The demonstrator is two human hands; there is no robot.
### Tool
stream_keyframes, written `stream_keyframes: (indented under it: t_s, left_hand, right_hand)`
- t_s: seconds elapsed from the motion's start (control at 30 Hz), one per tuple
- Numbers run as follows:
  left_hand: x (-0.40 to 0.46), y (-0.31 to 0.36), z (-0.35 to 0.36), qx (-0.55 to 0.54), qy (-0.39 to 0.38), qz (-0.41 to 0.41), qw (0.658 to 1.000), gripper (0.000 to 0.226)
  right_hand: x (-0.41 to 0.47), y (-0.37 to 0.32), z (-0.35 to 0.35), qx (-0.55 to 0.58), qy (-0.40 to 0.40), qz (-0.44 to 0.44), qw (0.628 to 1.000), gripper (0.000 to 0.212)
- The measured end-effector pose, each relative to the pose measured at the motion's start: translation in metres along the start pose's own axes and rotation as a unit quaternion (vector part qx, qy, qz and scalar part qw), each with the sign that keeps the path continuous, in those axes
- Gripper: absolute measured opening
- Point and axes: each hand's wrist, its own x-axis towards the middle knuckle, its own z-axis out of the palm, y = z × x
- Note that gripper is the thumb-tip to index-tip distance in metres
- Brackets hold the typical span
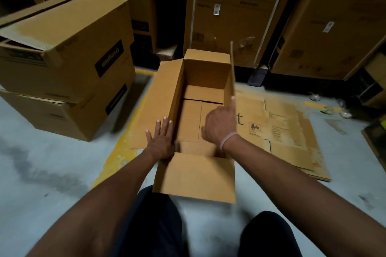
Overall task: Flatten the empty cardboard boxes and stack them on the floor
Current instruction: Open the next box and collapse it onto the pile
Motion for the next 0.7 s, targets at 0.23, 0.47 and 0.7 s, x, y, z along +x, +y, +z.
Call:
stream_keyframes:
  t_s: [0.23, 0.47, 0.7]
  left_hand:
    - [0.0, 0.011, -0.016, -0.047, -0.044, -0.017, 0.998, 0.103]
    - [0.011, 0.043, -0.024, 0.035, -0.055, -0.07, 0.995, 0.104]
    - [0.007, 0.109, -0.028, 0.009, -0.027, 0.118, 0.993, 0.119]
  right_hand:
    - [0.016, 0.063, 0.094, 0.373, -0.262, 0.189, 0.87, 0.091]
    - [-0.013, 0.056, 0.159, 0.597, -0.178, 0.338, 0.705, 0.1]
    - [-0.019, 0.109, 0.177, 0.779, -0.126, 0.421, 0.448, 0.032]
